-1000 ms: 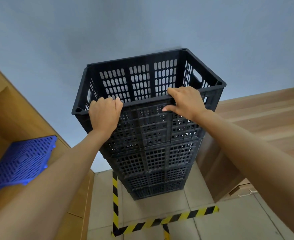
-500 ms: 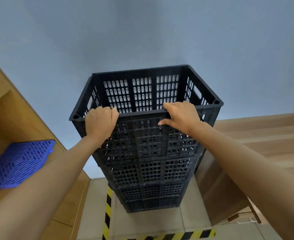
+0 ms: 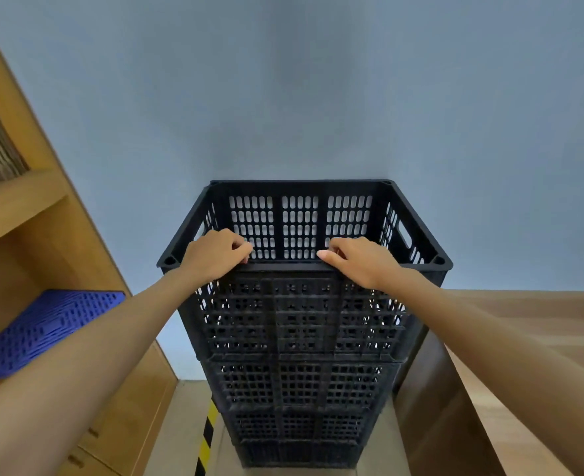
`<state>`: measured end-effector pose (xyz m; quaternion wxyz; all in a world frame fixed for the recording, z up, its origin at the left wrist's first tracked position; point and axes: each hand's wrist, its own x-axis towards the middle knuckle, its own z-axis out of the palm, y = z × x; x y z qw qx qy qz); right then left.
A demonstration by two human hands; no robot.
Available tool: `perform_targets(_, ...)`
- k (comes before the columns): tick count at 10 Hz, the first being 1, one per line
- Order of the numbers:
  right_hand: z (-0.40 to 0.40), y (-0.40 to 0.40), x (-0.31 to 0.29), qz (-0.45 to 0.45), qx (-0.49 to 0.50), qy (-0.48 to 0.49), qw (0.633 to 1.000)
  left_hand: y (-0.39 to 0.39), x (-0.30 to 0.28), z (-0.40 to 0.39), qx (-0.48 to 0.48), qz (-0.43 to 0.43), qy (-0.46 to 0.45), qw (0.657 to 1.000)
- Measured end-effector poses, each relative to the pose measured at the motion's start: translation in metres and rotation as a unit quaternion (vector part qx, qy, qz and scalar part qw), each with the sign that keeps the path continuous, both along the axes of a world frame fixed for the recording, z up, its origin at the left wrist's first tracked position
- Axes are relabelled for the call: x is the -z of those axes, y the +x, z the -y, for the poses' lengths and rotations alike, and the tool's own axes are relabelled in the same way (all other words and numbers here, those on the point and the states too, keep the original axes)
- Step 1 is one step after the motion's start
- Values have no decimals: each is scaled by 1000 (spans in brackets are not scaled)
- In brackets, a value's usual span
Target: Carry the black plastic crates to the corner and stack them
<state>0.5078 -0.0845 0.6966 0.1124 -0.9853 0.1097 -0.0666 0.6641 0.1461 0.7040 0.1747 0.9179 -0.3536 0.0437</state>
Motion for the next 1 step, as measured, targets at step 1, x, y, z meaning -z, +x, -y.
perform_targets(1,-2,14,-9,21,11,14,1000,2,-5,7,14,-28,-2,1000)
